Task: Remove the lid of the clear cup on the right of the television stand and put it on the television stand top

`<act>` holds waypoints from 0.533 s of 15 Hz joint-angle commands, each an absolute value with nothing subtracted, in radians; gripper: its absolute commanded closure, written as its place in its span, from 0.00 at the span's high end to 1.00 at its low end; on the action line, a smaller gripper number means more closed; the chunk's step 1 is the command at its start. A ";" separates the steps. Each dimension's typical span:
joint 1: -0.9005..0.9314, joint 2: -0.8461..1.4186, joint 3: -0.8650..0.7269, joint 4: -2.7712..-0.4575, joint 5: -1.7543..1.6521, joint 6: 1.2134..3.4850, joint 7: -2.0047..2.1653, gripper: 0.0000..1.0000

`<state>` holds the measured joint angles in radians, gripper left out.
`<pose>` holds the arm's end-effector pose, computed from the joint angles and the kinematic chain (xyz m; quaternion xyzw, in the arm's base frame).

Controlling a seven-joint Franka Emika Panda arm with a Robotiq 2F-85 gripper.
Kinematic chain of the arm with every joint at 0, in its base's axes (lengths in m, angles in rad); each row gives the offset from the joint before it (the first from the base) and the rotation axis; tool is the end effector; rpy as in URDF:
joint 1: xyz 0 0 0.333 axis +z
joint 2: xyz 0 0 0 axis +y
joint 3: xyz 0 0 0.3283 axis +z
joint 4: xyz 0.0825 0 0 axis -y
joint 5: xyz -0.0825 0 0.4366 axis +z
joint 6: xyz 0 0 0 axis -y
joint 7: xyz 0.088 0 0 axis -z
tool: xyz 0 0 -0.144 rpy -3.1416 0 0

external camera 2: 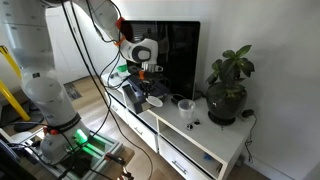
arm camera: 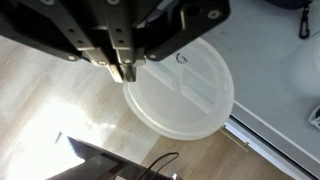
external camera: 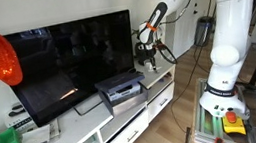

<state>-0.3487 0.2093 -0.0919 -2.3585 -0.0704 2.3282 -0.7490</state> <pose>0.4560 -0.2211 0.1549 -0.9761 -0.1789 0.1167 0.0402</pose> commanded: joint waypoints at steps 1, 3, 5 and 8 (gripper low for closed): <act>-0.343 0.332 -0.122 -2.326 -0.058 2.402 -0.823 0.02; -0.361 0.409 -0.124 -2.309 -0.061 2.510 -0.853 0.02; -0.398 0.483 -0.101 -2.289 -0.033 2.647 -0.909 0.02; -0.480 0.581 -0.026 -2.238 0.024 2.770 -0.971 0.02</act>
